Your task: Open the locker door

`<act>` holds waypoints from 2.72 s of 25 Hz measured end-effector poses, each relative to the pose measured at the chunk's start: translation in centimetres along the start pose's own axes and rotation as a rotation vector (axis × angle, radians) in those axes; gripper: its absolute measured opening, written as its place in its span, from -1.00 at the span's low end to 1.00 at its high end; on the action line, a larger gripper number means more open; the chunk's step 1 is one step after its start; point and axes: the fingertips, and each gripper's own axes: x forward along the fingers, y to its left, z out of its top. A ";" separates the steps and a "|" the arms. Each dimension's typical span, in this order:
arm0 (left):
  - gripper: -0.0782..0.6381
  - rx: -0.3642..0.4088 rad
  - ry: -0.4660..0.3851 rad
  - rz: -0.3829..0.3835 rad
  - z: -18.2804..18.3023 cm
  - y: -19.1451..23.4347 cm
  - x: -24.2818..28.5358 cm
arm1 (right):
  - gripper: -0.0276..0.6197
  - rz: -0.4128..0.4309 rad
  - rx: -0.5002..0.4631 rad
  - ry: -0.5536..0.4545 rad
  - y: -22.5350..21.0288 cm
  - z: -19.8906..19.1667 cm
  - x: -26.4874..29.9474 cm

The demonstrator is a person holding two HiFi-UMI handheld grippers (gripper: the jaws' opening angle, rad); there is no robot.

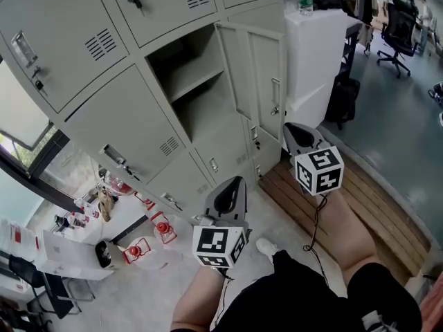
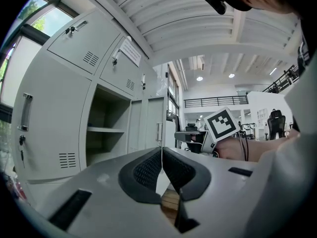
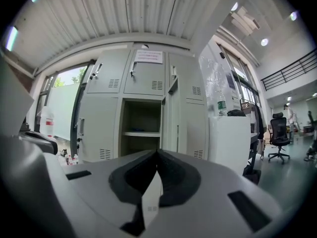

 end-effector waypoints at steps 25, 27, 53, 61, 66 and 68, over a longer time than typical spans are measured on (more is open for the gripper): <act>-0.73 -0.025 -0.001 0.072 -0.7 -8.6 -6.4 | -0.75 0.179 0.014 0.018 7.2 -1.5 -14.1; -0.73 -0.028 0.002 0.087 -0.9 -9.6 -6.1 | -0.75 0.198 0.018 0.023 6.7 -1.9 -15.0; -0.73 -0.028 0.024 0.183 -3.2 -20.7 -7.0 | -0.75 0.319 0.042 0.029 2.8 -5.2 -25.3; -0.73 -0.025 0.012 0.218 -3.5 -21.9 -8.6 | -0.75 0.361 0.032 0.034 3.6 -6.1 -26.9; -0.73 -0.023 0.003 0.229 -3.3 -22.5 -9.2 | -0.75 0.373 0.023 0.026 3.9 -5.8 -27.8; -0.73 -0.019 0.002 0.227 -3.2 -22.7 -9.3 | -0.75 0.375 0.022 0.022 4.0 -5.7 -28.1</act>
